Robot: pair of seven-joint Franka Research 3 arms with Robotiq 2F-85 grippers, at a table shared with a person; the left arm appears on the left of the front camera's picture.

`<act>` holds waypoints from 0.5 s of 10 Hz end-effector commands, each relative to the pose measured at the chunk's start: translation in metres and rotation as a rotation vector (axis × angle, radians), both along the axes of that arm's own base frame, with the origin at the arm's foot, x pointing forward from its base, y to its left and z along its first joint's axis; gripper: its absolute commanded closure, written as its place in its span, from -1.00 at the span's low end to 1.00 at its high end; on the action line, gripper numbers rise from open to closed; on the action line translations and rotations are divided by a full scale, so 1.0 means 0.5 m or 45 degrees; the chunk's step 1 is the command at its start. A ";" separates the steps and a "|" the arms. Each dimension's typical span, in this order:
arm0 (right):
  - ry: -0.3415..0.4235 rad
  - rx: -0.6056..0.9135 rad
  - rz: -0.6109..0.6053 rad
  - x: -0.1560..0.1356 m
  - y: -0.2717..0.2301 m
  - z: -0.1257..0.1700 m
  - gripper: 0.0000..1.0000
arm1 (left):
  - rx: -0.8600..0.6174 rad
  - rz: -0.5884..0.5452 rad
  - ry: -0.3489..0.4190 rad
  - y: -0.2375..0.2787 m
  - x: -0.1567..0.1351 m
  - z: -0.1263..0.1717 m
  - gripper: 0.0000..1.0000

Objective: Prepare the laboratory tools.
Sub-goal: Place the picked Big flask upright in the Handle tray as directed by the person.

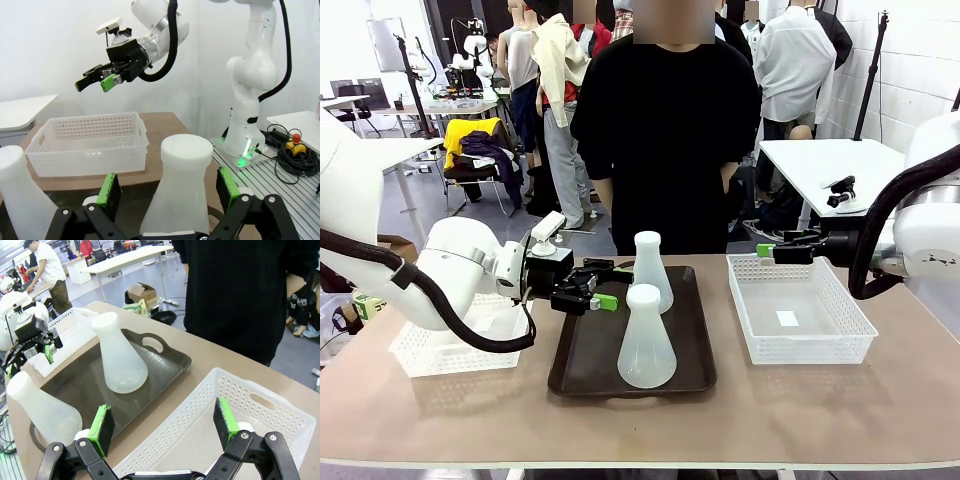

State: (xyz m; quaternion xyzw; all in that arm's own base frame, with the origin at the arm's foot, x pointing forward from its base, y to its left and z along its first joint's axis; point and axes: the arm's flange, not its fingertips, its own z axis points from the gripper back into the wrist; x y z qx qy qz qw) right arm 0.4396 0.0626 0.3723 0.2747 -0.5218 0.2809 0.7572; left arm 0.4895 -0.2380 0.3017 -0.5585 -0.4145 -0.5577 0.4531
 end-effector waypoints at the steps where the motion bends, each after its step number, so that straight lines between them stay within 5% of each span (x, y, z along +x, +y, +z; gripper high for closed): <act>1: 0.014 0.000 -0.010 -0.003 0.001 -0.001 -1.00 | -0.016 -0.006 -0.017 0.000 -0.001 0.002 -1.00; 5: 0.014 0.000 -0.010 -0.003 0.001 -0.001 -1.00 | -0.016 -0.006 -0.017 0.000 -0.001 0.002 -1.00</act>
